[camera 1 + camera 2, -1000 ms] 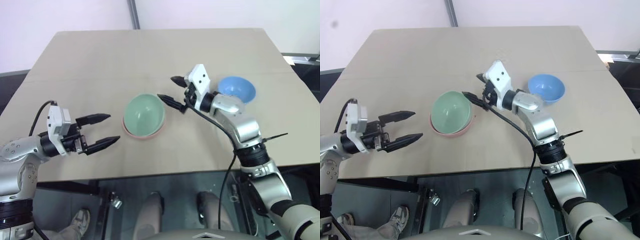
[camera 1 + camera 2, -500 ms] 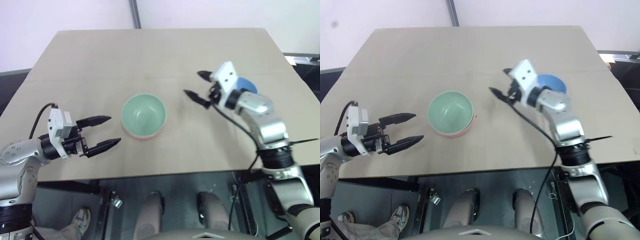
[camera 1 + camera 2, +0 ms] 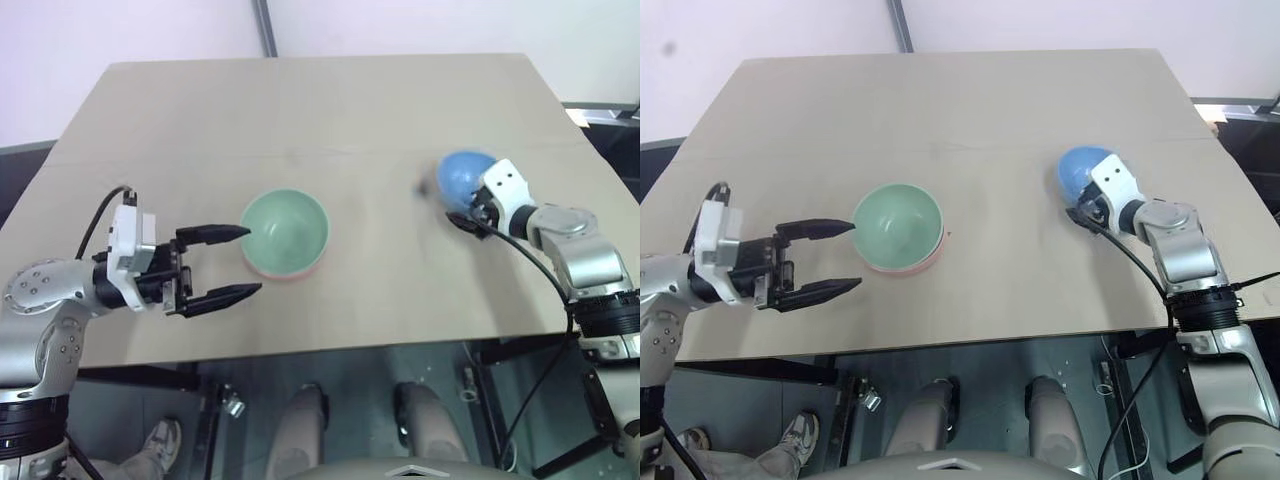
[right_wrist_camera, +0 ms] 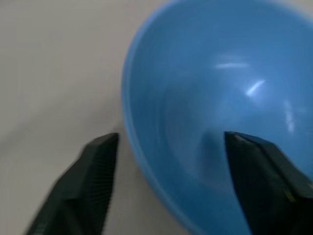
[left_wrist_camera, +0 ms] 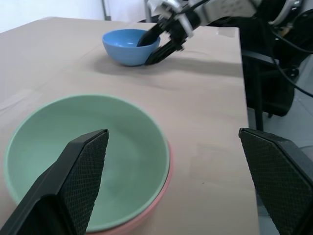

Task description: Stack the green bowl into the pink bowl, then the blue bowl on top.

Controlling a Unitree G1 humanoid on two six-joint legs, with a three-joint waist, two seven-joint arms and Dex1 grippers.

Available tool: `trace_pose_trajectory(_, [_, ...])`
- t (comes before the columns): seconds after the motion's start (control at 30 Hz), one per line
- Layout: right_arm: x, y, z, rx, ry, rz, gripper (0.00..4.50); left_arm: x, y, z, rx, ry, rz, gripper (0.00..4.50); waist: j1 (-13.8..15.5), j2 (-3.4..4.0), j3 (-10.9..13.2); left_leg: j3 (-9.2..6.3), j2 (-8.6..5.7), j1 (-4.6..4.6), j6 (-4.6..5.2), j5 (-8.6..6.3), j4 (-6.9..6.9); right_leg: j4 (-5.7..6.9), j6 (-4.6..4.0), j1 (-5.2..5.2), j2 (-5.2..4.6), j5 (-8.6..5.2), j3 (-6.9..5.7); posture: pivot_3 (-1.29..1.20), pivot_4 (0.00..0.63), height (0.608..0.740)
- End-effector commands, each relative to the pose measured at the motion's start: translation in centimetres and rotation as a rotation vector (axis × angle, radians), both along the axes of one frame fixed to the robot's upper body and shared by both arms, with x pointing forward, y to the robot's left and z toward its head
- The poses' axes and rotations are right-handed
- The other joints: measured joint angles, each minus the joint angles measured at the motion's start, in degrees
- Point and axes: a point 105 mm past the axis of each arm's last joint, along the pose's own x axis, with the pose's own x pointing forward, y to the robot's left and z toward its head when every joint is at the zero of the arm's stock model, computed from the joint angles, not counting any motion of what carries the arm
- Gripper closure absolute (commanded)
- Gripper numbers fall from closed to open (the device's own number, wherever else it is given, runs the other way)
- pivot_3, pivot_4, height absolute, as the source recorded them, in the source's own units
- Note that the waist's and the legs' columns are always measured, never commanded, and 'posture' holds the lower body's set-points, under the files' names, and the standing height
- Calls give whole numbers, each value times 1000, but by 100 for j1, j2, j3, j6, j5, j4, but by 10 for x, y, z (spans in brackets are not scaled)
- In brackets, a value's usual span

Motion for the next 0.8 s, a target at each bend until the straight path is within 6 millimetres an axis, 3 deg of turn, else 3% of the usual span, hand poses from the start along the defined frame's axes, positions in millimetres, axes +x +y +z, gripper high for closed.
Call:
trace_pose_trajectory(0.03, [4,2,23,-33,-75,47,2702,-4,-1,8,6,-23,-10,0,2,0,0,0,0,0,0,0,-1,-1,0,0,0,0,0,0,150,740])
trace_pose_trajectory(0.13, [5,2,29,-74,-124,60,4214,-5,-1,7,-2,-23,3,0,7,0,0,0,0,-2,0,0,-2,-6,0,0,0,0,0,0,150,740])
trace_pose_trajectory(0.17, [4,5,35,-85,-164,84,4433,-5,0,7,-11,-25,13,0,10,0,0,0,0,-2,0,0,-2,-7,0,1,0,0,0,0,150,740])
trace_pose_trajectory(0.2, [1,14,43,-89,-209,141,4433,-5,1,7,-20,-27,26,0,12,0,0,0,0,-2,0,0,-2,-8,1,1,0,0,0,0,150,740])
trace_pose_trajectory(0.3, [-45,76,65,19,-296,518,4433,-2,10,7,-61,-25,87,0,-4,3,2,0,1,-1,0,0,-5,-8,1,0,0,0,0,0,150,740])
trace_pose_trajectory(0.47, [-89,147,85,150,-341,777,4433,2,25,0,-84,-11,165,0,-21,3,2,-3,6,3,0,0,-11,-8,1,0,6,0,0,0,150,740])
trace_pose_trajectory(0.63, [-104,199,89,173,-362,906,4433,3,32,-7,-89,2,205,0,35,0,0,-4,5,2,-1,0,-3,-5,1,1,5,0,-2,0,150,740])
trace_pose_trajectory(0.8, [-106,225,77,149,-325,984,4433,2,37,-7,-86,2,229,0,32,-5,-3,-5,3,2,-2,1,-2,-5,0,2,3,1,-3,0,150,740])
